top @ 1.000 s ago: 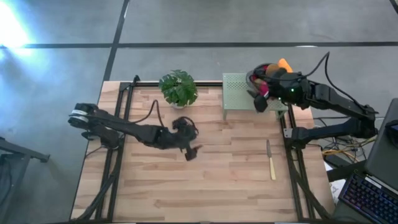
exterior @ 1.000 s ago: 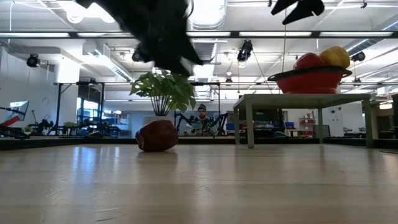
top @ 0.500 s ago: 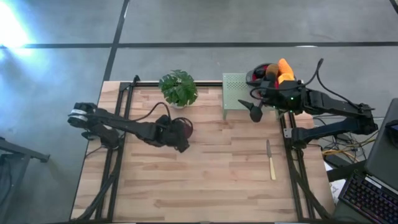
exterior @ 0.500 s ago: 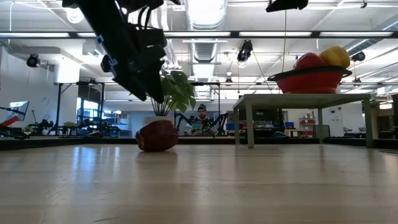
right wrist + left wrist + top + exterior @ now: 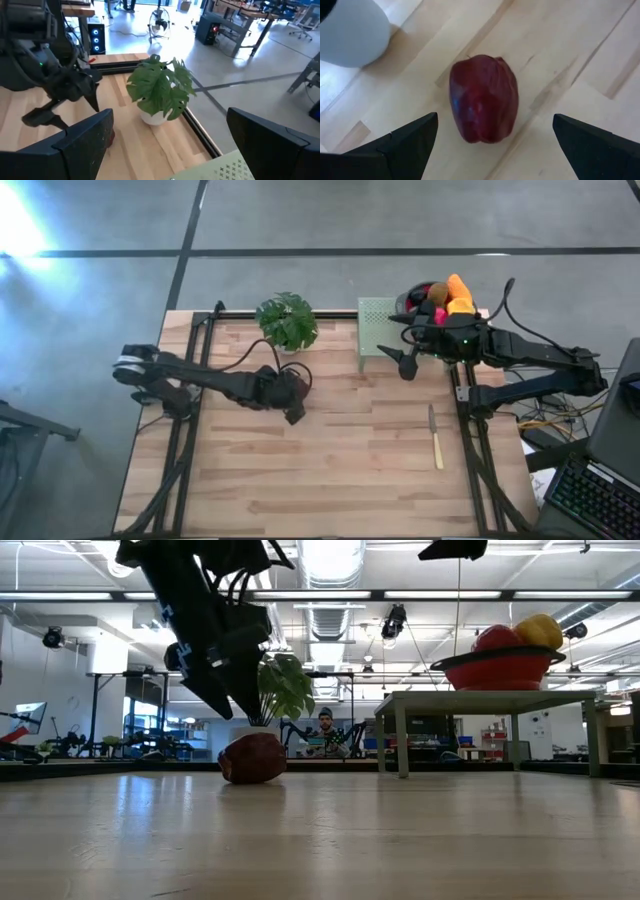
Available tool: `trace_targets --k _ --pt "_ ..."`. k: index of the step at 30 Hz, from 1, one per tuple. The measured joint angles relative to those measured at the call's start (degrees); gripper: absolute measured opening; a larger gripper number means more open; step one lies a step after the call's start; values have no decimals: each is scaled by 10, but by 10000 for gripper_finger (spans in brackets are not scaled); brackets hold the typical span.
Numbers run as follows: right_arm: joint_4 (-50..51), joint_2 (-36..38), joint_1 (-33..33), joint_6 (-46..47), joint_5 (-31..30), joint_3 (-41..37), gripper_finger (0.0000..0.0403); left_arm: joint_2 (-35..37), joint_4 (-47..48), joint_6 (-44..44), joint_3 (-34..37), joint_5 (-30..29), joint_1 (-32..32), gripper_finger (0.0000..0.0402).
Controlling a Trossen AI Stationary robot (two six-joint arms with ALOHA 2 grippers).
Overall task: Pick & Place Fruit
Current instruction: Put the dark red apple into the red strainer bowl on the shelf
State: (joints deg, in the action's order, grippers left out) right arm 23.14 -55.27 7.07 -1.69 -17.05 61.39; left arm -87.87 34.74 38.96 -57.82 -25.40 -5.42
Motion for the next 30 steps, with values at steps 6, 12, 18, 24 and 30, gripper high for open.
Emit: trace_targets --k 6,12,18,24,30 --pt "0 -1 0 -2 2 0 384 -31 -3 -4 1 30 25 399" --pt "-1 -1 0 0 2 0 384 -56 -18 -19 1 38 48 399" --pt "-2 -1 0 12 6 -3 384 -77 -52 -38 3 71 62 399" --pt "-34 -1 0 13 6 -16 384 -94 -77 -48 10 89 67 395" --pt "-60 -1 0 15 6 -33 384 -97 -78 -48 10 95 72 366"
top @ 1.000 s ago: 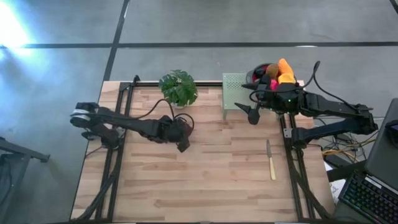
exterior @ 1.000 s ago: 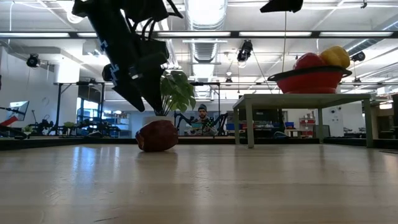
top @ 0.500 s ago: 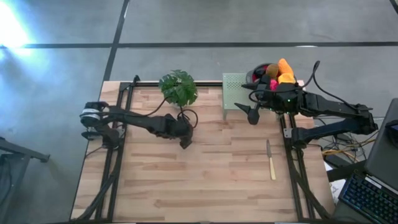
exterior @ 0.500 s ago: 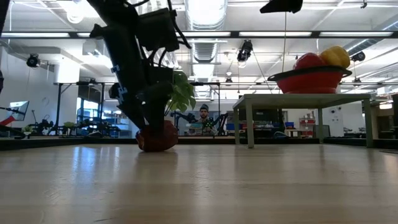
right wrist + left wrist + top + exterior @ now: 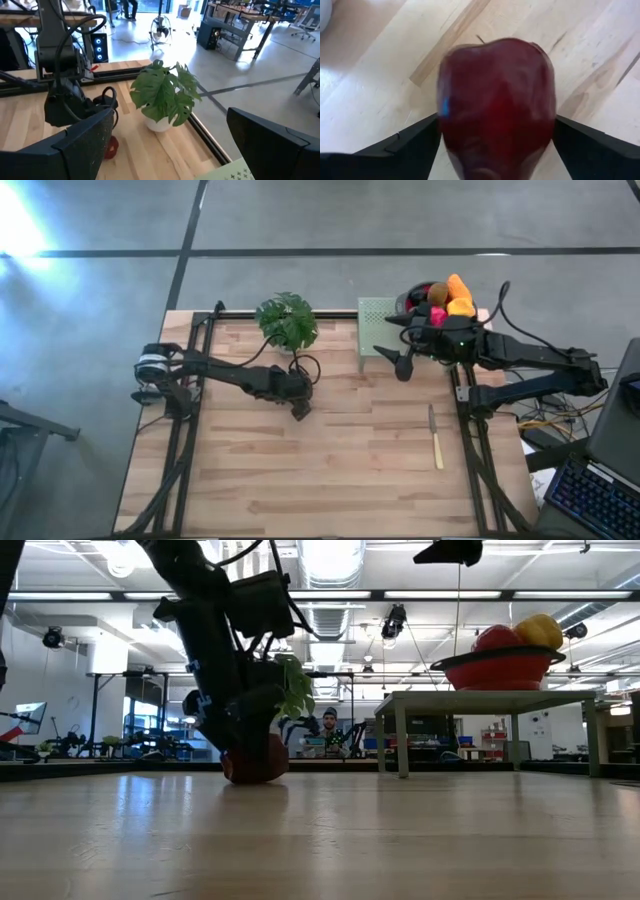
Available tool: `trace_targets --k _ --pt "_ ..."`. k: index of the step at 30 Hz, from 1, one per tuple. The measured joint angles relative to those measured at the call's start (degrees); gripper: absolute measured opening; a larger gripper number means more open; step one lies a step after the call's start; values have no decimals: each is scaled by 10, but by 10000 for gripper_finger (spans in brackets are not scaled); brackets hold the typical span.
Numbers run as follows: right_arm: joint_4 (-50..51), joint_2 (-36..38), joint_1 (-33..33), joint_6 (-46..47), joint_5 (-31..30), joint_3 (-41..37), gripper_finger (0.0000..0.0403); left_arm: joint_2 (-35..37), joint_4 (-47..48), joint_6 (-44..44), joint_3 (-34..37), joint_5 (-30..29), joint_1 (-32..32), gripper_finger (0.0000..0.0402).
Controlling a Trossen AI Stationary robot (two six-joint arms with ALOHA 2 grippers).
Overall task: Pick & Place Fruit
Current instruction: Put the dark red apple into the red strainer bowl on the shelf
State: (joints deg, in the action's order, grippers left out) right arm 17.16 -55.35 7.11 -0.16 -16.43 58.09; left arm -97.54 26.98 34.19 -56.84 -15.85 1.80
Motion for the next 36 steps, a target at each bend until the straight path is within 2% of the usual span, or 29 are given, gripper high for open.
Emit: trace_targets --k 10,19,22,26,30,34,36 --pt "-1 0 0 32 0 -3 384 0 0 0 0 11 1 314" --pt "-27 0 0 35 1 -3 384 10 0 -8 0 13 0 308" --pt "-28 0 0 55 20 -3 384 21 -19 -25 0 13 0 308" --pt "-28 0 -5 53 57 -3 384 38 -87 -63 0 17 0 308" --pt "-25 0 -22 48 65 -4 384 49 -172 -116 0 38 -1 308" --pt "-25 0 -42 34 65 -4 384 58 -274 -172 -4 77 0 307" --pt "-25 0 -49 28 65 -4 384 58 -326 -203 -9 121 0 307"
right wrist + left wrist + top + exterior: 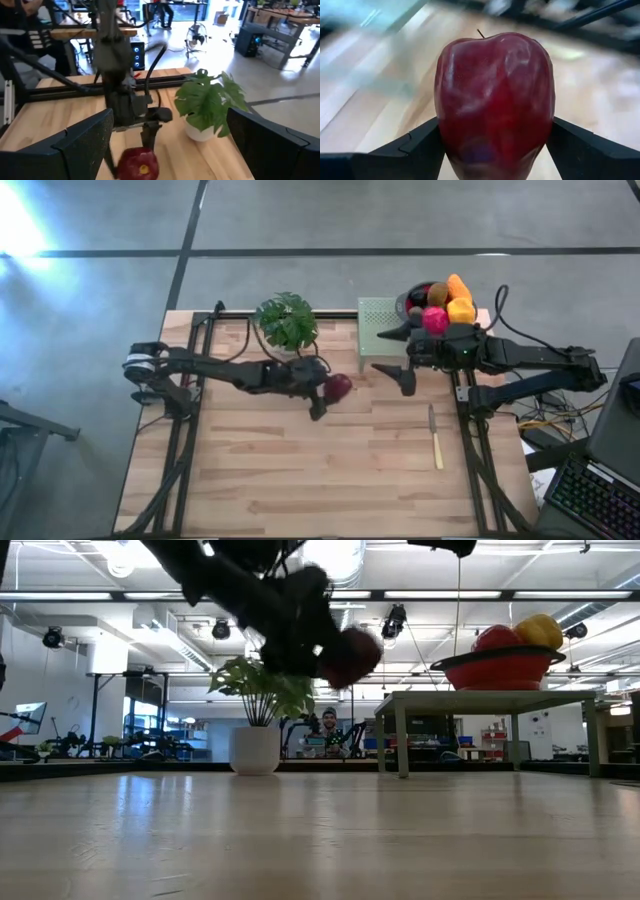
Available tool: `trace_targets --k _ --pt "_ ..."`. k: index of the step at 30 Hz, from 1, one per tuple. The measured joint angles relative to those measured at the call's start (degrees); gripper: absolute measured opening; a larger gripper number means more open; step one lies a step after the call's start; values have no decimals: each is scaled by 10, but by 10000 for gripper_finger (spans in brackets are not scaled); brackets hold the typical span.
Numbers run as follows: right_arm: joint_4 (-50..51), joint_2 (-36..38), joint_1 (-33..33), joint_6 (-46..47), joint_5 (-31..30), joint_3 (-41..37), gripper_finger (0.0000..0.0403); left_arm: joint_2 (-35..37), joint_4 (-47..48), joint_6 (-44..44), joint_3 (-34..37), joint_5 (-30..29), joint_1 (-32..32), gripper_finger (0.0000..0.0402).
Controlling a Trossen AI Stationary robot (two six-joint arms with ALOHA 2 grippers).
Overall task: Pick & Place Fruit
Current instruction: Put the dark red apple into the red strainer bowl on the shelf
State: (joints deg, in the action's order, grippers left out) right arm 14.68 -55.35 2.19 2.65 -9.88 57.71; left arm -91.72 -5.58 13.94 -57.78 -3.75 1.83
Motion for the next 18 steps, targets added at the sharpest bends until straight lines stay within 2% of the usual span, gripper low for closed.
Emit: trace_targets --k 4,6,9,14,18 --pt "0 0 -16 -15 0 0 384 0 -80 -41 -17 106 3 307" --pt "0 0 -22 -13 1 0 384 0 -90 -58 -28 123 3 307" --pt "0 0 -28 -4 1 0 384 -1 -89 -93 -47 112 3 307" --pt "4 0 -31 -2 -1 0 384 -1 -88 -154 -76 44 4 307" --pt "5 0 -31 -7 -2 0 384 -1 -95 -211 -105 14 7 307"
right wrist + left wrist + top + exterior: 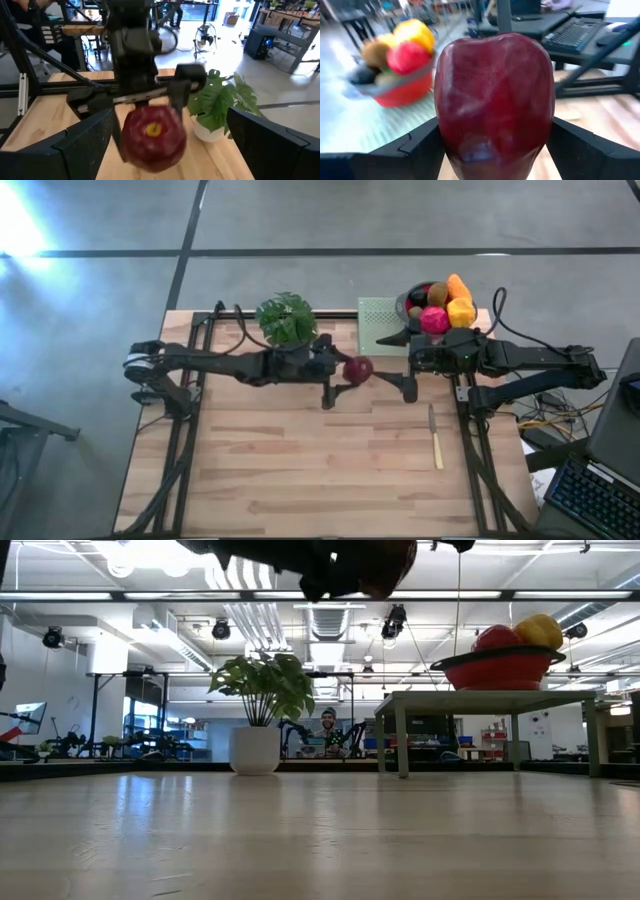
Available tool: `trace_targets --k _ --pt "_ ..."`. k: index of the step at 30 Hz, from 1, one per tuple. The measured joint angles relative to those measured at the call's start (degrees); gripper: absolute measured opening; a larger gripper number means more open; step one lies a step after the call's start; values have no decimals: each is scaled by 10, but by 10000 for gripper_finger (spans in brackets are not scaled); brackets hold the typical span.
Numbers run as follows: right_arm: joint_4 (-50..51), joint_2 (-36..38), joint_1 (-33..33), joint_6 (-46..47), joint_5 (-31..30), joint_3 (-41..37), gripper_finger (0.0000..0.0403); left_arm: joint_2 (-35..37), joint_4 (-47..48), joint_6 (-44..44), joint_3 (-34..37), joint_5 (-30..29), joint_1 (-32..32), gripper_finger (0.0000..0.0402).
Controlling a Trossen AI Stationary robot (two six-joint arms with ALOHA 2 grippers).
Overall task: Pick & Place Fruit
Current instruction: Put the dark red apple into the red strainer bowl on the shelf
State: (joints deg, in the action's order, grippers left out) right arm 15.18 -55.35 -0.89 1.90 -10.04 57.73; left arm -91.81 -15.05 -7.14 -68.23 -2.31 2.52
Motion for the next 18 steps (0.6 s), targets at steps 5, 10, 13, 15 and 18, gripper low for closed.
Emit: trace_targets --k 5,10,13,15,18 --pt "0 0 0 -7 -1 0 384 0 -22 -67 -28 -27 1 307" --pt "-5 -3 0 -19 -2 0 384 -2 -32 -88 -53 -27 4 307" --pt "-11 -11 0 -26 -3 0 384 -11 -34 -89 -63 -23 7 307" --pt "-10 -16 0 -30 -6 0 384 -22 -34 -93 -72 -15 8 307" --pt "-21 -32 0 -41 -6 0 384 -33 -32 -94 -79 -15 8 307"
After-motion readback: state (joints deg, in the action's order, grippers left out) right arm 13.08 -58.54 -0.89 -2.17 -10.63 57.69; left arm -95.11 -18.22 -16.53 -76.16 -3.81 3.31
